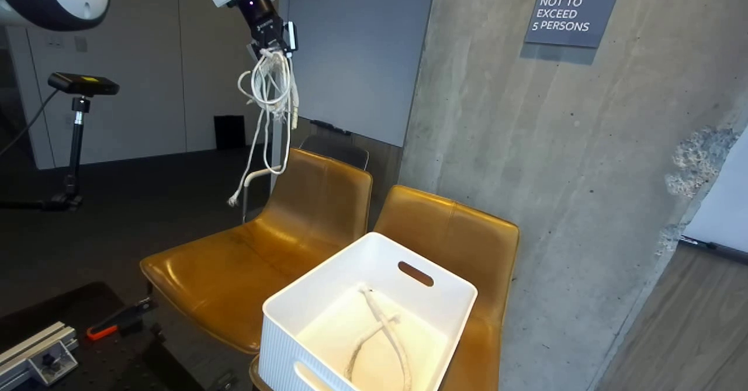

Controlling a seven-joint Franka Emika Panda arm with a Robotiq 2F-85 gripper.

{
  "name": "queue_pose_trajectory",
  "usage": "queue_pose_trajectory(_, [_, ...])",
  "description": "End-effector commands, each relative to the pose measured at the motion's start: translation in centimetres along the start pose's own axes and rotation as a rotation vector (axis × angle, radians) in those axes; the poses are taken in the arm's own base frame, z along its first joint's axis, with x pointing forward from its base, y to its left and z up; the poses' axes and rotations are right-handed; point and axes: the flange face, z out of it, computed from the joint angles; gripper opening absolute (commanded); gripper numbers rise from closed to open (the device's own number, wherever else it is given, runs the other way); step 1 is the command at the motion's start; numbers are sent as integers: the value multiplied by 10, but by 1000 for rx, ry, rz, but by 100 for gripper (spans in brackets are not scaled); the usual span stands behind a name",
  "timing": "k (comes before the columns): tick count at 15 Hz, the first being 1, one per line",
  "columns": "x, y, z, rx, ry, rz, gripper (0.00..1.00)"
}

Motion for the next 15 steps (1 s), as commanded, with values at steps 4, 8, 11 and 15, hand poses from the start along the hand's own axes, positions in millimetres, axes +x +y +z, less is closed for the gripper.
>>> queue_pose_trajectory(4, [-5,27,73,136,-79,45,0])
queue_pose_trajectory(8, [-5,29,109,262,-54,63,0])
queue_pose_trajectory(11, [-4,27,131,320,11,83,0])
queue_pose_trajectory(15, [-20,24,161,347,35,85,0])
